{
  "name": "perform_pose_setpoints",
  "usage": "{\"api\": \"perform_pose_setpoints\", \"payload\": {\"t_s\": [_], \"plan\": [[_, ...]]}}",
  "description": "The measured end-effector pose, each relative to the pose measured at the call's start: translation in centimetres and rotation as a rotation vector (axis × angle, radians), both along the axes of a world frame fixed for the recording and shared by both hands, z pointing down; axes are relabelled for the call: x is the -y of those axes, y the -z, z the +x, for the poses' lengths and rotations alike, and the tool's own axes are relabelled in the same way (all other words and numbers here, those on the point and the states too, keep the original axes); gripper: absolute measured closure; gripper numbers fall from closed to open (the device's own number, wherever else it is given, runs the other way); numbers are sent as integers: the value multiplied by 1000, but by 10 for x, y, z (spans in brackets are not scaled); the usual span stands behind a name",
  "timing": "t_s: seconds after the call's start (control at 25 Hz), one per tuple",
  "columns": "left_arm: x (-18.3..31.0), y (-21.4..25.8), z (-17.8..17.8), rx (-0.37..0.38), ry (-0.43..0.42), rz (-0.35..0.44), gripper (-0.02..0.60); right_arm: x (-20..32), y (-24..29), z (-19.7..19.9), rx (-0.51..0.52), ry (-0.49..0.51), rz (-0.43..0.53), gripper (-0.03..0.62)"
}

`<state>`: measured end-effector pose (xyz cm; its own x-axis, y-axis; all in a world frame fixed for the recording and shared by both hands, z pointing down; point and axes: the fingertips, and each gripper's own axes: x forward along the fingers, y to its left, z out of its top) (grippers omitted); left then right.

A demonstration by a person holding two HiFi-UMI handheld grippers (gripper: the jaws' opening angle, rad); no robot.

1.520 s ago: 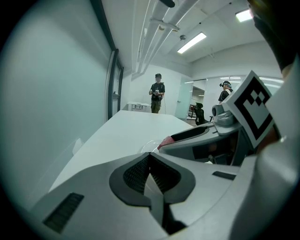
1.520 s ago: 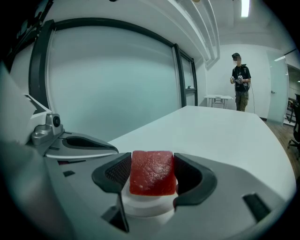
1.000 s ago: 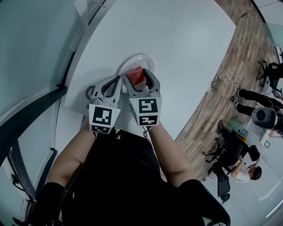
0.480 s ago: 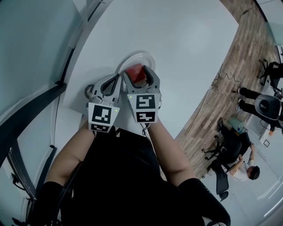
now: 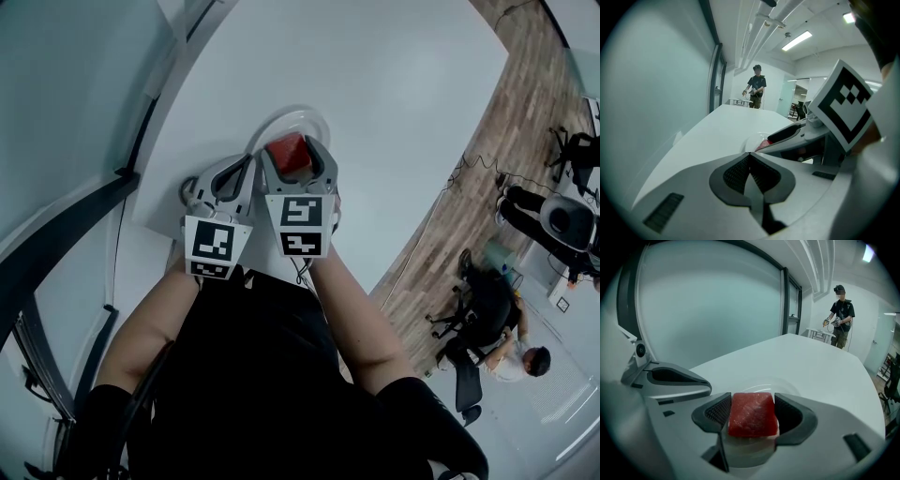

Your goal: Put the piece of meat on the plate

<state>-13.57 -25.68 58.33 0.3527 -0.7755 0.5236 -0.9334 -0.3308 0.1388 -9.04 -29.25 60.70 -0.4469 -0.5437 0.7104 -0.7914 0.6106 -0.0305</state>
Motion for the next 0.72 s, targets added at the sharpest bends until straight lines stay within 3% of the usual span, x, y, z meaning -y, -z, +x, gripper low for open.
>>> {"api": "perform_pose_setpoints", "payload": {"t_s": [0.72], "plan": [[-10, 17, 1, 13, -5, 36, 578, -2, 27, 6, 66, -33, 44, 304]]}}
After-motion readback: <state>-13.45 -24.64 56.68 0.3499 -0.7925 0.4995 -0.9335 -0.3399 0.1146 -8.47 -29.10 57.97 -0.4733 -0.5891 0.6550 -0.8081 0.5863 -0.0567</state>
